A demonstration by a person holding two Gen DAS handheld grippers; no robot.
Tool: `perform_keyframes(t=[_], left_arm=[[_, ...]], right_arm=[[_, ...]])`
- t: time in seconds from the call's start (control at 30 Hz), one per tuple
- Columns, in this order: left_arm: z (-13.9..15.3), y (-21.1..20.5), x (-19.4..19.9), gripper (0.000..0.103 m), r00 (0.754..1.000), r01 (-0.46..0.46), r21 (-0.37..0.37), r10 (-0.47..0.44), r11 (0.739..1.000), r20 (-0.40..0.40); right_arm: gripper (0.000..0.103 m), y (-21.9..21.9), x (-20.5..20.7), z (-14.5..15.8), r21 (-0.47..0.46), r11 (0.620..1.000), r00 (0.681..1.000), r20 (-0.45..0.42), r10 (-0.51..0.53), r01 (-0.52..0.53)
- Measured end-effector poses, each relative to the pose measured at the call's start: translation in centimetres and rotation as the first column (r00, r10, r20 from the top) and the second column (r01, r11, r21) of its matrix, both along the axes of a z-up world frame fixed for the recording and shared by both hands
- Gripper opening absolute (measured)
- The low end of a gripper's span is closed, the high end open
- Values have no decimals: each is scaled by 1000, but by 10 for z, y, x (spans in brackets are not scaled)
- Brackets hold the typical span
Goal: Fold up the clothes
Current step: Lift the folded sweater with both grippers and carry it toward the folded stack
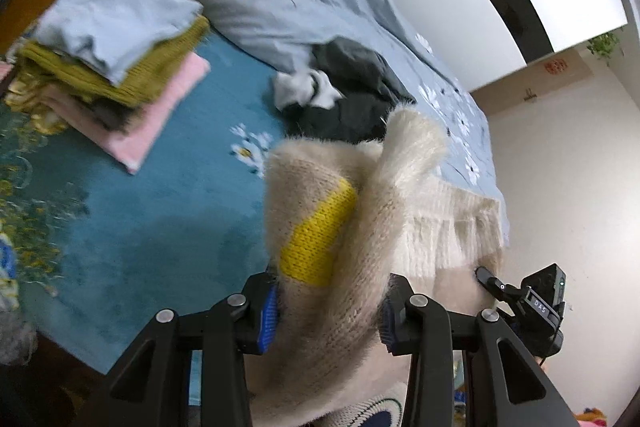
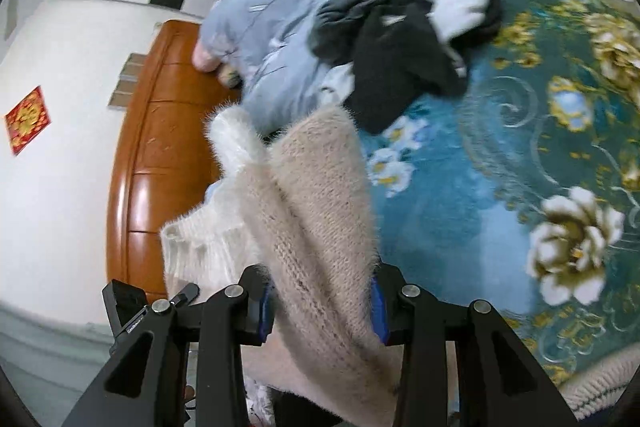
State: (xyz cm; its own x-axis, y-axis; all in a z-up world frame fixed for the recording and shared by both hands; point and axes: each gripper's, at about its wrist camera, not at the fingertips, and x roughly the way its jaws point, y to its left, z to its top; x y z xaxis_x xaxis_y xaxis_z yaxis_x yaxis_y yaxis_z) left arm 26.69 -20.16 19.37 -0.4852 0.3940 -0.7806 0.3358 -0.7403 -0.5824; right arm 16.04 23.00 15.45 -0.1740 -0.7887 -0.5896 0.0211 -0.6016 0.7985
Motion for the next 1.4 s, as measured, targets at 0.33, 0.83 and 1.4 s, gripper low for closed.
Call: perform_keyframes(t=[0.33,0.83,1.4], left_arm=[[14,-59,2,41,1000,-14,-35,13,999,-14],[-9,-284,-33,41,992,127,37,-127,991,-13],[-14,-466,-114,41,995,101,17,-101,995,-11]], right_arm=[[39,-65,-7,10,-6,999,999,-26,42,-42],[39,-271,4,22,61,997,999,6,-40,39],[38,-453,-74,17,61,997,999,19,36,-38]])
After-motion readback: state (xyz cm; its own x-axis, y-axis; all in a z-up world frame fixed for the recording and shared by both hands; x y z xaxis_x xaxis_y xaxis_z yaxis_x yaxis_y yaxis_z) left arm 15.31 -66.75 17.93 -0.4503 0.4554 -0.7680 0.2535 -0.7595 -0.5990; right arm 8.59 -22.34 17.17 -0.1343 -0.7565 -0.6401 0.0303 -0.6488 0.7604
